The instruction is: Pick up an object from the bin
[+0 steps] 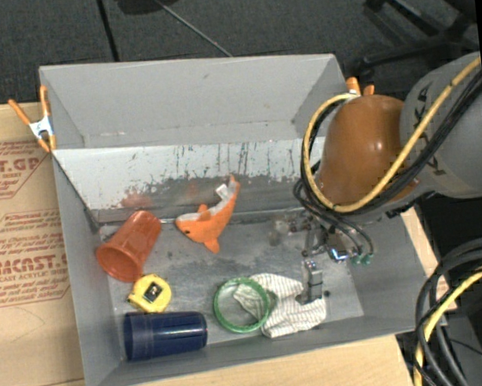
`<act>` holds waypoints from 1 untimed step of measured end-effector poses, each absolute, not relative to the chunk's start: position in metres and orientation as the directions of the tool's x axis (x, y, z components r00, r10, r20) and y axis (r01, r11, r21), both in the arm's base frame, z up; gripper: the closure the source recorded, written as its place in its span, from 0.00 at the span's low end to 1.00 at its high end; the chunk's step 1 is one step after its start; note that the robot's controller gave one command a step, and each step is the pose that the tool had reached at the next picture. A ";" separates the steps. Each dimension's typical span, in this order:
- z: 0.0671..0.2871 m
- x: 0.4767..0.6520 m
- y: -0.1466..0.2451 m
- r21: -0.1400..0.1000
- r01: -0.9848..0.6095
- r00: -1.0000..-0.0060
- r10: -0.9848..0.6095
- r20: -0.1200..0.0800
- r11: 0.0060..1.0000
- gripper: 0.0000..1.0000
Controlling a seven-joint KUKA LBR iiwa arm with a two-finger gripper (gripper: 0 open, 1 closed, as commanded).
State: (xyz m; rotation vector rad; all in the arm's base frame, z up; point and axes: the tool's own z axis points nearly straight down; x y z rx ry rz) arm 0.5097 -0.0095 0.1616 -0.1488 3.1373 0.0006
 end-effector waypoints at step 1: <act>0.119 0.497 0.008 0.000 -0.292 -0.956 -0.292 -0.003 0.956 0.00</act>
Offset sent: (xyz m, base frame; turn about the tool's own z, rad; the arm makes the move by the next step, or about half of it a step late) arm -0.0022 0.0369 -0.0916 -0.2618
